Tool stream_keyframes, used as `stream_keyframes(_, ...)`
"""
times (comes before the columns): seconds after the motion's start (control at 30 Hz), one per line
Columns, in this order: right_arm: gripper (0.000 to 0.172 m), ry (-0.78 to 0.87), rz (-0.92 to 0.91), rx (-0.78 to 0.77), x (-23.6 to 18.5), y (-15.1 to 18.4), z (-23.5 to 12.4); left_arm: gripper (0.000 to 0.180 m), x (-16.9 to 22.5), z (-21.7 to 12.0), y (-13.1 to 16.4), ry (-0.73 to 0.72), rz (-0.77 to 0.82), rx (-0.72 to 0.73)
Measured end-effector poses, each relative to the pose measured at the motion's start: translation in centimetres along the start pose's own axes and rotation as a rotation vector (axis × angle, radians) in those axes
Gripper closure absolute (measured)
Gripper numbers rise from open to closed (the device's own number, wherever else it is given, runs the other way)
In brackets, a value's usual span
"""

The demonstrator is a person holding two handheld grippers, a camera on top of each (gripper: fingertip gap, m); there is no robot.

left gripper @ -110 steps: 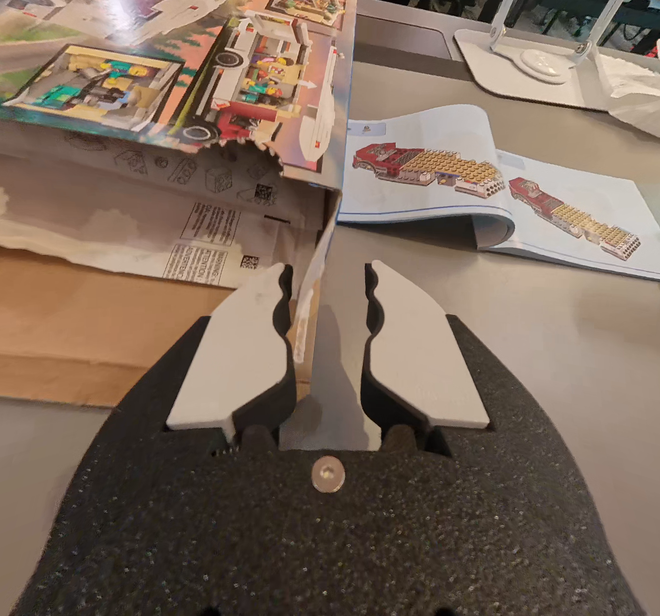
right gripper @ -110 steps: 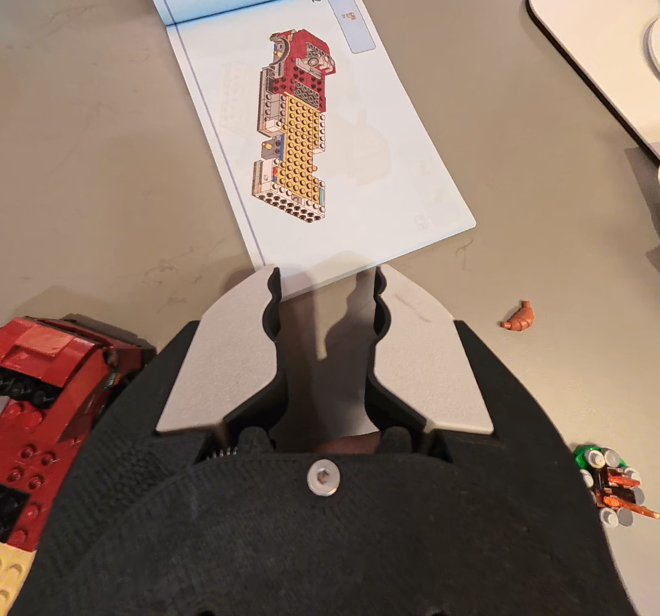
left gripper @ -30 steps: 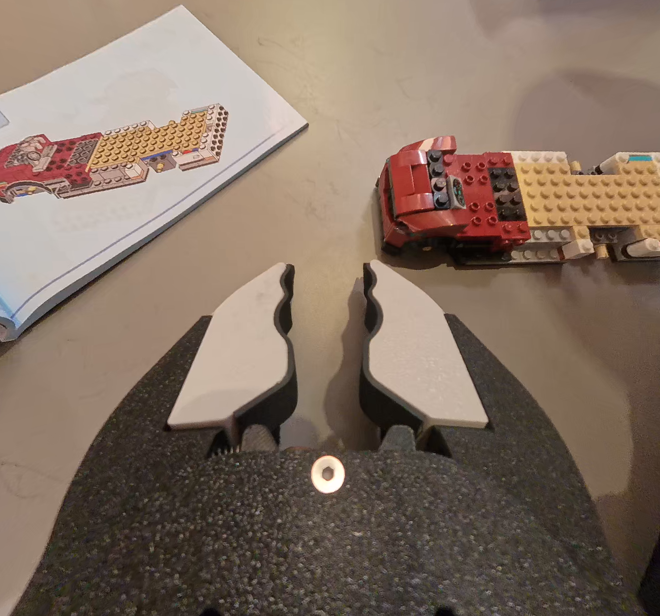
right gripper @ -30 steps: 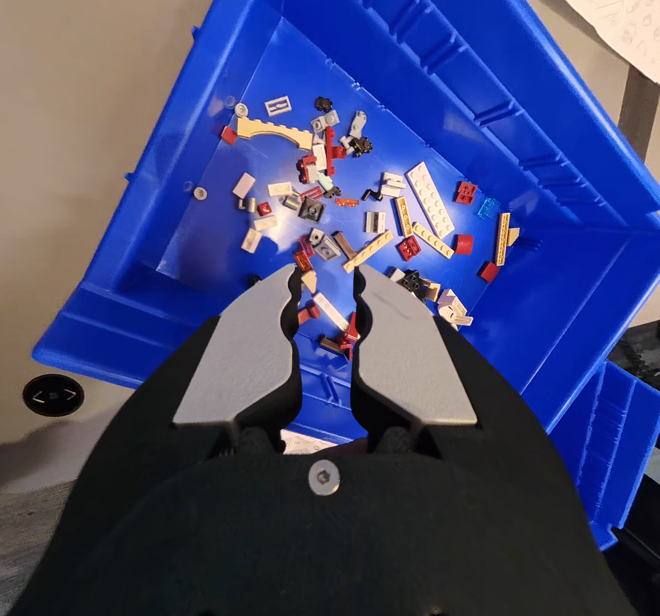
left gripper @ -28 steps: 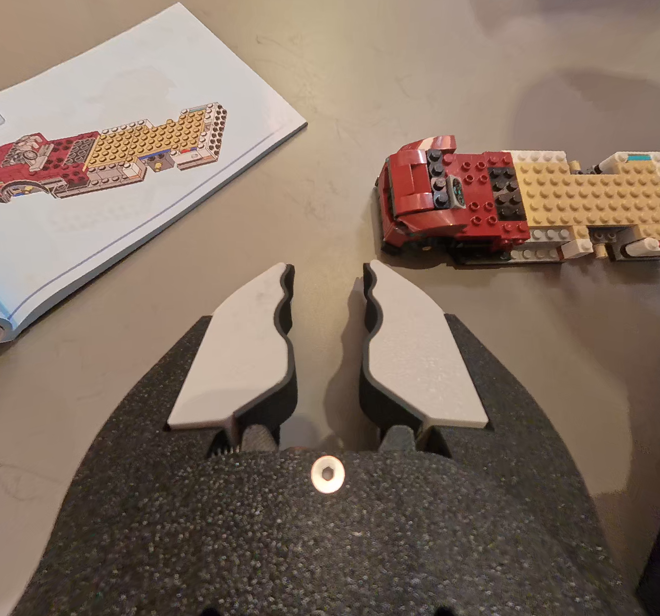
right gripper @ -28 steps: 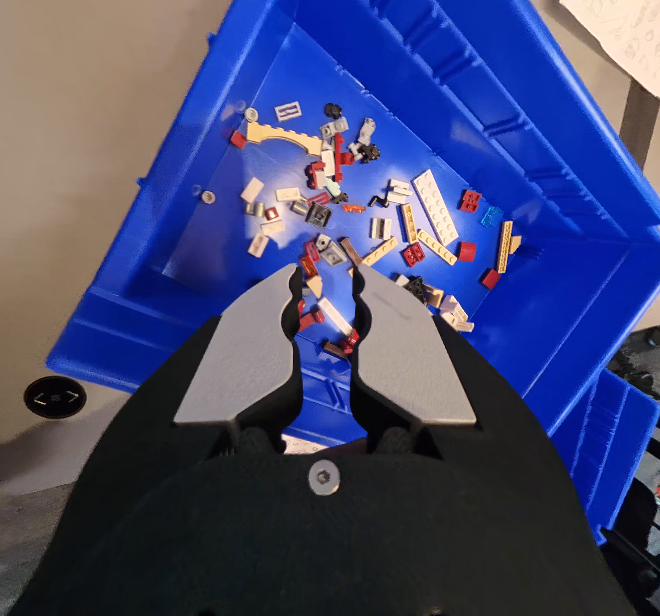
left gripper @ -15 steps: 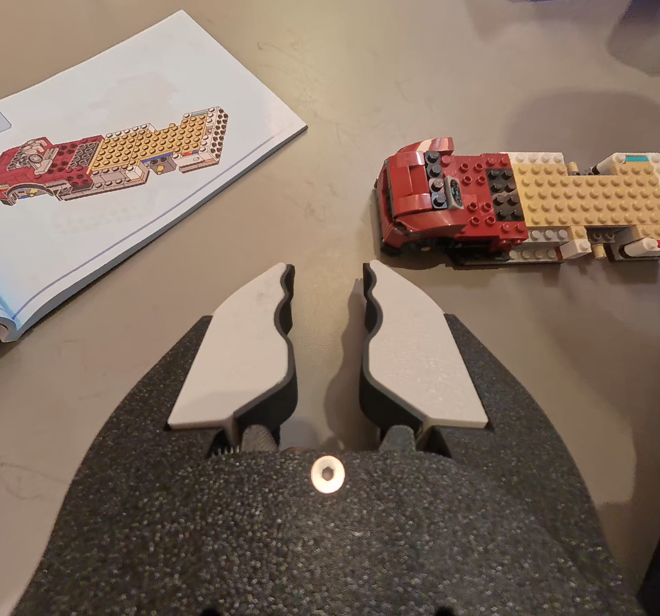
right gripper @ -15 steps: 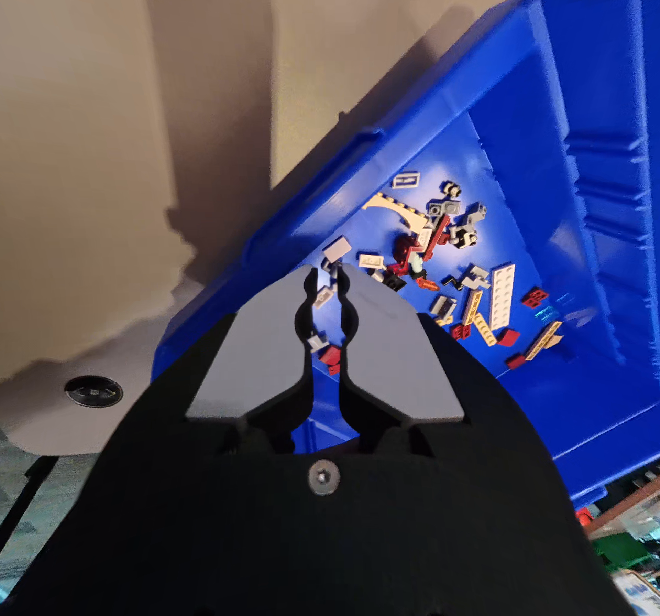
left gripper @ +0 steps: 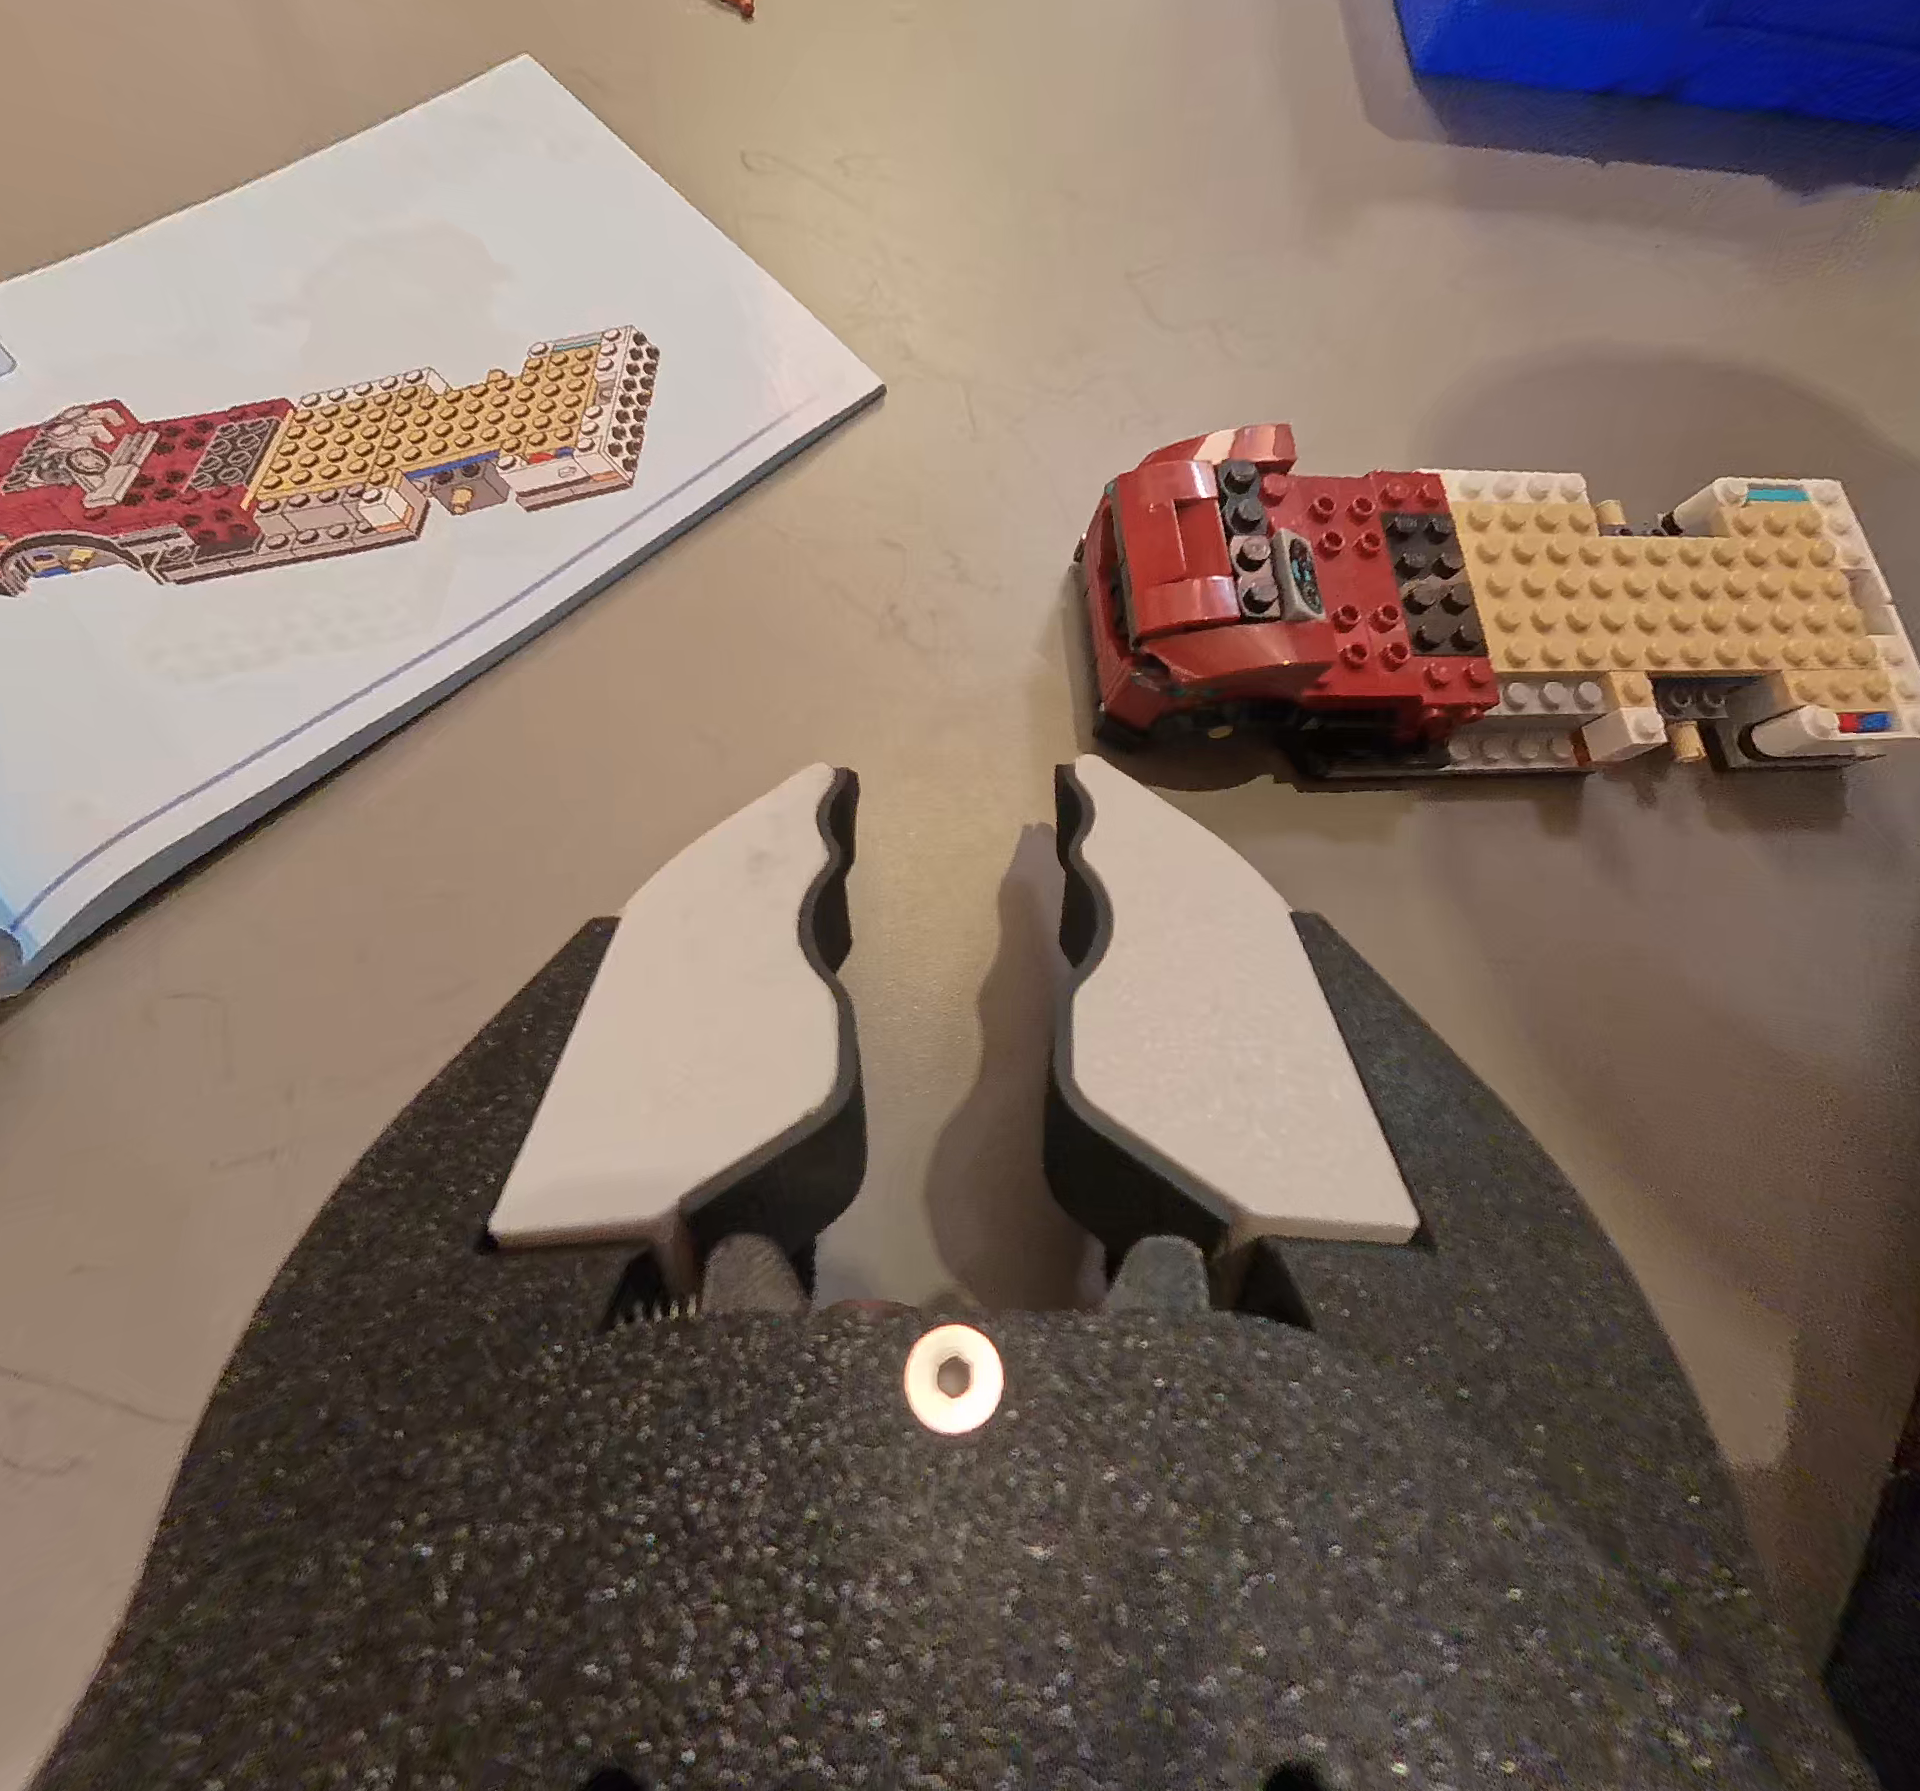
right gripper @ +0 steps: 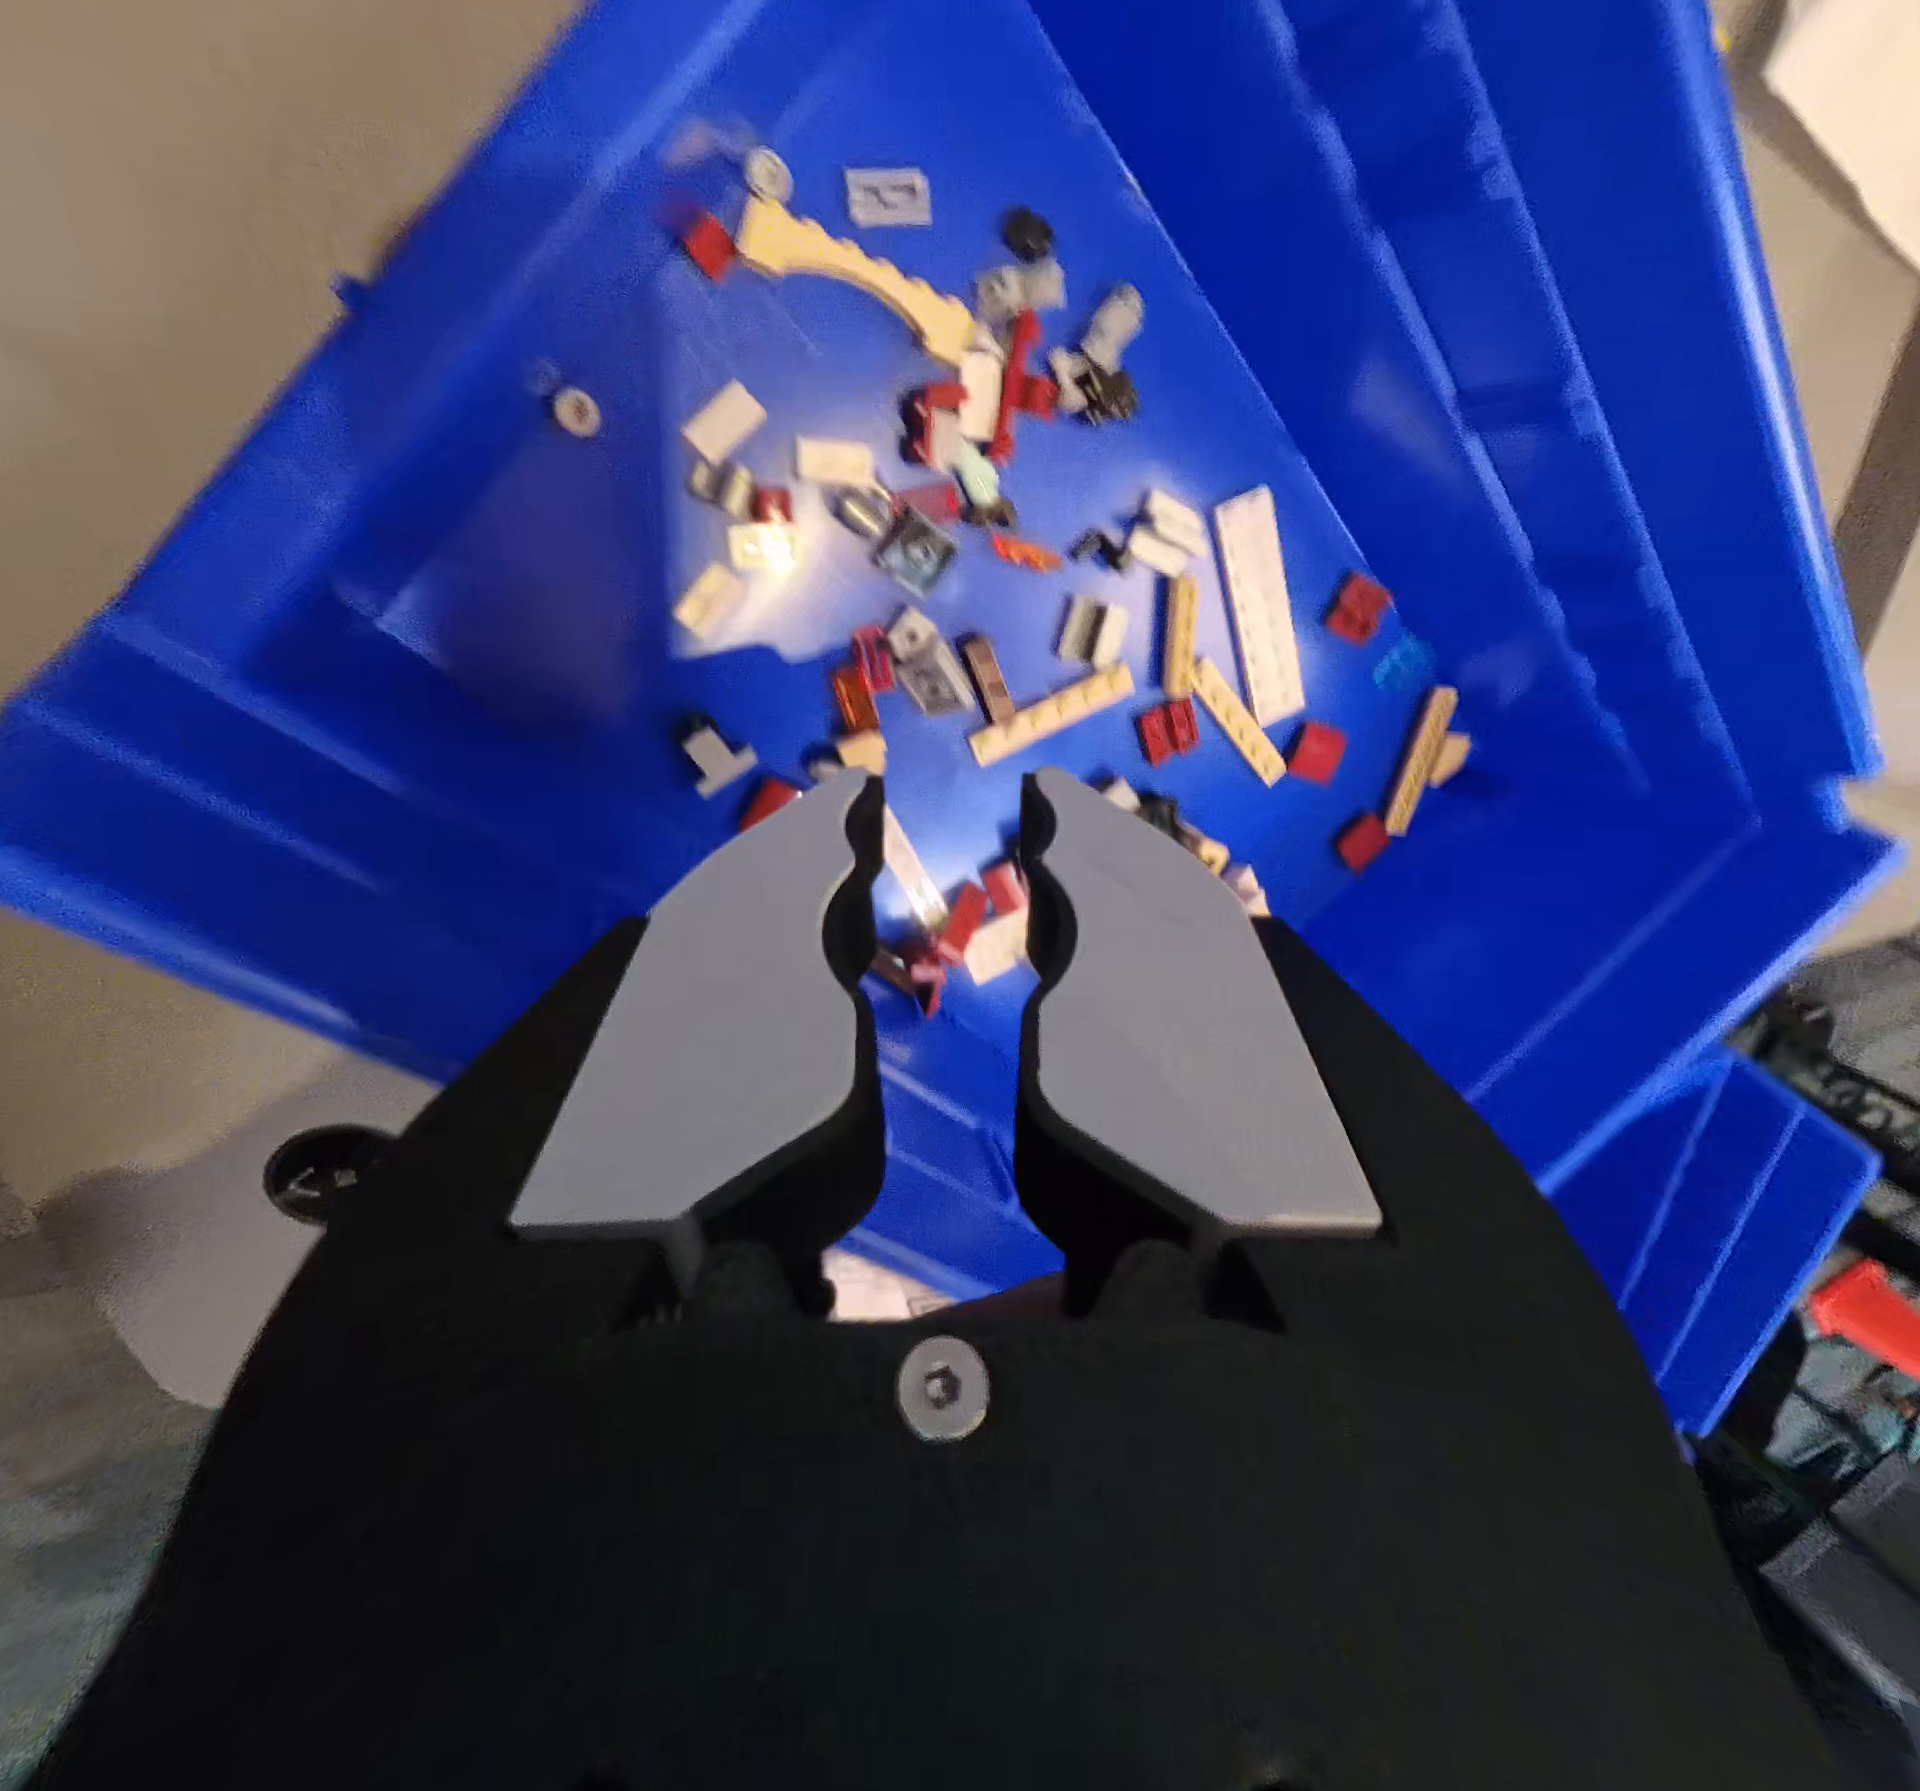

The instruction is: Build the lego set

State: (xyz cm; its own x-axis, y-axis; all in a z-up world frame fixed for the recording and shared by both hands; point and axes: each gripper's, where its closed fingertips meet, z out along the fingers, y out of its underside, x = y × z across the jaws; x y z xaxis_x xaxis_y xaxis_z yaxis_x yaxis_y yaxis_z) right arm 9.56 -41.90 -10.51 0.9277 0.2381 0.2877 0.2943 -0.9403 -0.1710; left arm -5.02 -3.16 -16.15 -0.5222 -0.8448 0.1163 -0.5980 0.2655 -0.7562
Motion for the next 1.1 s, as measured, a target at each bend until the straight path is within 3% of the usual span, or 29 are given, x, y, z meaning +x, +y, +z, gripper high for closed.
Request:
stream_keyframes(0.27, 0.149, 0.014, 0.098, 0.082, 1.2, 2.0, -1.3, 0.143, 0.2, 0.3, 0.3, 0.002, 0.018, -0.028)
stream_keyframes(0.83, 0.149, 0.181, 0.185, -0.010, 5.3, 6.0, -1.7, 0.143, 0.1, 0.3, 0.4, 0.003, 0.009, -0.036)
stream_keyframes(1.1, 0.149, 0.179, 0.181, -0.014, 5.8, 5.9, -1.2, 0.143, 0.1, 0.4, 0.5, 0.007, 0.009, -0.044)
